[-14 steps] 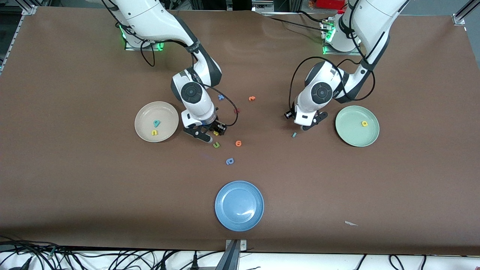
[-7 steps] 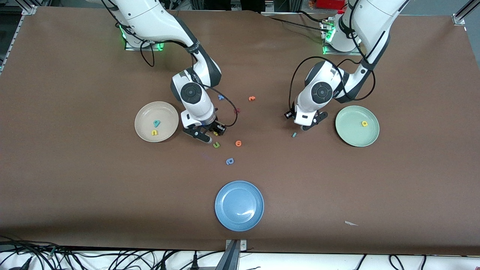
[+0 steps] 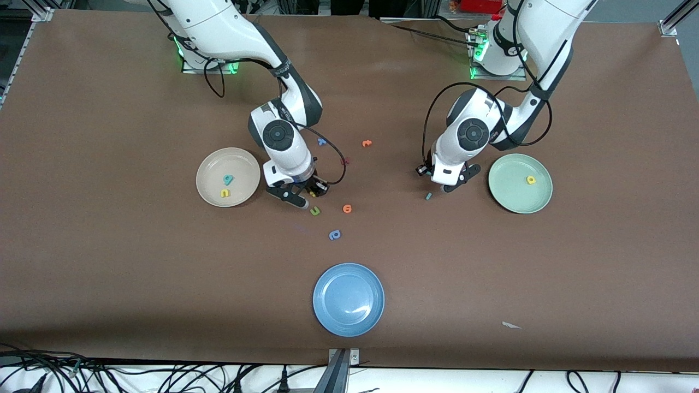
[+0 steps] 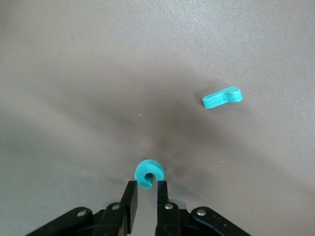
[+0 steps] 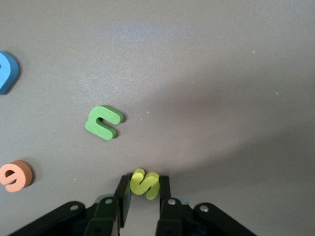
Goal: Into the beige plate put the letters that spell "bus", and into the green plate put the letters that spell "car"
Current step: 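Place the yellow s in the cream plate while the left gripper carries c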
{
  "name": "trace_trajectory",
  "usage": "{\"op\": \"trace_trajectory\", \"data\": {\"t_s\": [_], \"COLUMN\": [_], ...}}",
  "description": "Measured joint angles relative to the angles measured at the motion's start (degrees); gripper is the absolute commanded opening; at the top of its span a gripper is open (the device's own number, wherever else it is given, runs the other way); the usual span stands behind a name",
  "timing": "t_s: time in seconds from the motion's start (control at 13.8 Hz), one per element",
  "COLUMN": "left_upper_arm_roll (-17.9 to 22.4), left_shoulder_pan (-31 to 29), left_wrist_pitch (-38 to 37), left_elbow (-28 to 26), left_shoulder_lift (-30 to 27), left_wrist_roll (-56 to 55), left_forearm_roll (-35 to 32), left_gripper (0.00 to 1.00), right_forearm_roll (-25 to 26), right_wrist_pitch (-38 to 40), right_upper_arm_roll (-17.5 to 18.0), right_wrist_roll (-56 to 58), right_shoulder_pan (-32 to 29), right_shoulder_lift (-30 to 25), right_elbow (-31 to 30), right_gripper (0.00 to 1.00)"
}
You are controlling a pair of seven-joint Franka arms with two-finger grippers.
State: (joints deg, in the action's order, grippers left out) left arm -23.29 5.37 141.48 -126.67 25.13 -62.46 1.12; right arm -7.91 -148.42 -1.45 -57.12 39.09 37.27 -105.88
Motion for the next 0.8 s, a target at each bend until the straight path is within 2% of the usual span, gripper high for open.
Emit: {"op": "trace_trajectory", "data": {"t_s": [0.14,0.36,0.58,0.8], "left_upper_arm_roll": [0.00,0.03,0.02,0.03], "left_shoulder_pan": [-0.44,-0.93,-0.93,-0.92], "left_wrist_pitch": [-0.02,-0.18,-0.19,-0.19], "left_elbow": [0.00,0.00,0.17,0.93], "left_shoulder_lift": [0.00,0.01,0.10,1.01], "left_wrist_roll": [0.00,0.00,0.00,0.00], "left_forearm_roll": [0.00,0.00,0.00,0.00], "left_gripper": [0.42,0.42,0.41,0.41], "right_forearm_roll": [0.01,0.33,0.59,0.61], "right_wrist_pitch": [0.27,4.44,13.97,16.24], "right_upper_arm_roll": [-0.24,-2.25,-6.28,-10.97], "right_wrist_roll": [0.02,1.43,8.19,18.22], "right_shoulder_pan": [0.02,0.08,0.05,0.01], "right_shoulder_lift": [-0.16,-2.50,-7.25,-14.07], "right_elbow": [0.14,0.78,0.54,-5.70], "right_gripper": [0.24,0.25,0.25,0.25]}}
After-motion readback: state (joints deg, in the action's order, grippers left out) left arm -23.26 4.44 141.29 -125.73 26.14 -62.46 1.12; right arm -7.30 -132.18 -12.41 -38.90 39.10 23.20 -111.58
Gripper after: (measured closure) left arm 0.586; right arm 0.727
